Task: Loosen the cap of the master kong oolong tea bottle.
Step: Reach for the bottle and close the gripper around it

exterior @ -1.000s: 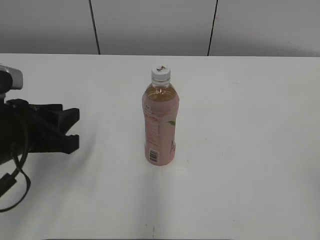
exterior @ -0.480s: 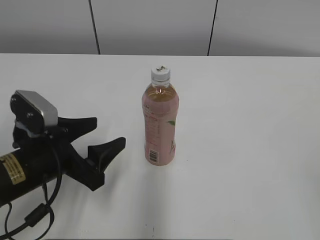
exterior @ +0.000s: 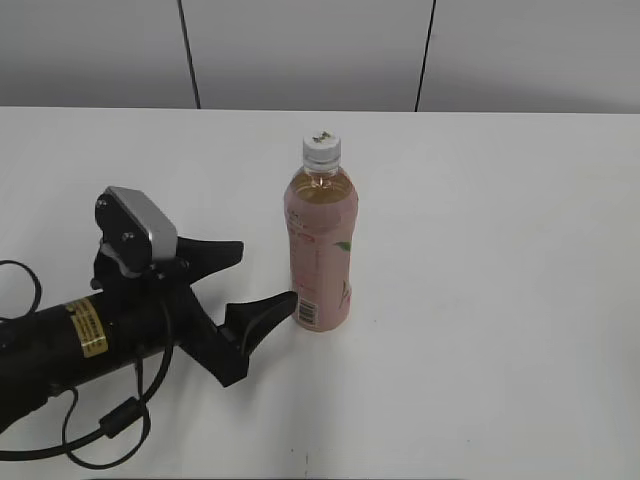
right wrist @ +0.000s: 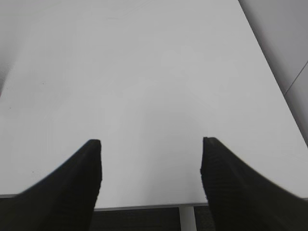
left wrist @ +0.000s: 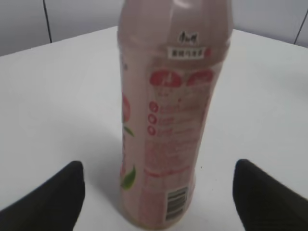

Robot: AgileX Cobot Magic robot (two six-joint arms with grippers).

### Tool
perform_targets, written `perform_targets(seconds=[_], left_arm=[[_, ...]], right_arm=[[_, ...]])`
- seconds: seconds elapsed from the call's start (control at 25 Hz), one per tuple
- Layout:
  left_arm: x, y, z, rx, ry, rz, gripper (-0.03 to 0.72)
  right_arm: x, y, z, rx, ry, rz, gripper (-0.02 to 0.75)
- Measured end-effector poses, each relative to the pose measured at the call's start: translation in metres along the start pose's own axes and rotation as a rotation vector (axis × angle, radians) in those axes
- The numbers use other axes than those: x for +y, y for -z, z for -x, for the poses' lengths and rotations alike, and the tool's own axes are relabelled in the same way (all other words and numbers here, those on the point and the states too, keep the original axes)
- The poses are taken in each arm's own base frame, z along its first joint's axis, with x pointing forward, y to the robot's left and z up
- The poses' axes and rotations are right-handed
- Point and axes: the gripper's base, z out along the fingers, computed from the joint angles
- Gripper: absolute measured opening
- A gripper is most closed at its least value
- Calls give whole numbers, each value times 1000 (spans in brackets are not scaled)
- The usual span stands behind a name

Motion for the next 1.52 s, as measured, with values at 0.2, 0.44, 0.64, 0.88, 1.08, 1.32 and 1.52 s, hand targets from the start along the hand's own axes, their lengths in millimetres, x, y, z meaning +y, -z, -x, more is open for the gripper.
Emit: perform_targets(seconds=[0.2,0.44,0.64,0.88,1.08,1.32,1.52], left_arm=[[2,-14,12,-51,-34,-47,573],[8,-34,16,-81,-14,-89,573],[11,-49,21,-105,-26,-127,573],[13,-63,17,-106,-27,-147,573],[16,-69,24,-132,-40,-143,537],[16,-70,24,-123,-45,-148,409],[15,-70,23,-120,-55,-164,409]], right_arm=[[0,0,0,0,0,0,491],[0,0,0,0,0,0,491],[0,0,0,0,0,0,491],[0,0,0,0,0,0,491],[0,0,0,0,0,0,491],[0,0,0,0,0,0,491],[0,0,0,0,0,0,491]])
